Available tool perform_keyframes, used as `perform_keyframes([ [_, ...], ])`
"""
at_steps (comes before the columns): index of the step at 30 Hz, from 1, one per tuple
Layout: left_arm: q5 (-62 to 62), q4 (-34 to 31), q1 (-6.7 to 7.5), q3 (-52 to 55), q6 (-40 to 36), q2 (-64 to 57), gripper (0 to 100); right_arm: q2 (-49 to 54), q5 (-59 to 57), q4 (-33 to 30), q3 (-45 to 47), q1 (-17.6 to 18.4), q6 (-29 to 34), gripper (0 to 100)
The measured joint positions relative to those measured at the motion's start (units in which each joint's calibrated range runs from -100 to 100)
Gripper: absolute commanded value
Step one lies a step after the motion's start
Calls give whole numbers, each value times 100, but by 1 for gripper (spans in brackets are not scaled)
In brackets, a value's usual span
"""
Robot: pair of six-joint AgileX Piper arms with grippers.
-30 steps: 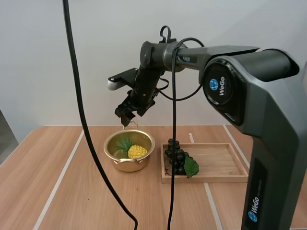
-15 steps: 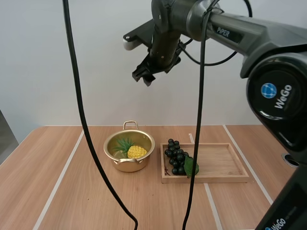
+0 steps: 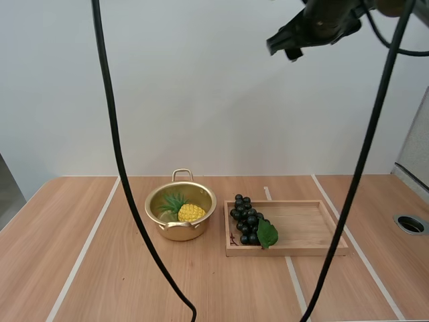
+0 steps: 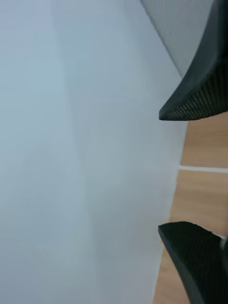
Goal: Open the pot, put the pineapple inside, and close it
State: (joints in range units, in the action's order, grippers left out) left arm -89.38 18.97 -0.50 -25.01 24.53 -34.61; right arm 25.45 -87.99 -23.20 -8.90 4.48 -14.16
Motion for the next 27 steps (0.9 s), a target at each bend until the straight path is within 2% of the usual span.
perform_keyframes([
  [5, -22, 0, 0, 0, -164, 24, 0, 188, 268, 329, -11, -294, 111, 100],
  [10, -191, 0, 0, 0, -301, 125, 0, 206, 385, 624, 30, -334, 139, 100],
  [11, -213, 0, 0, 17, -301, 164, 0, 206, 449, 652, 98, -342, 139, 96],
  [14, -311, 0, 0, 175, -312, 202, 0, 206, 633, 700, 320, -412, 173, 45],
  [15, -324, 0, 0, 262, -312, 202, 0, 206, 734, 717, 416, -454, 195, 20],
  [16, -324, 0, 0, 351, -312, 204, 0, 206, 829, 724, 516, -501, 243, 0],
  [22, -73, 0, 0, 914, -322, 204, 0, 206, 1509, 737, 1103, -833, 553, 0],
  [27, 426, 73, 0, 1441, -358, 204, 0, 250, 2136, 726, 1729, -933, 534, 0],
])
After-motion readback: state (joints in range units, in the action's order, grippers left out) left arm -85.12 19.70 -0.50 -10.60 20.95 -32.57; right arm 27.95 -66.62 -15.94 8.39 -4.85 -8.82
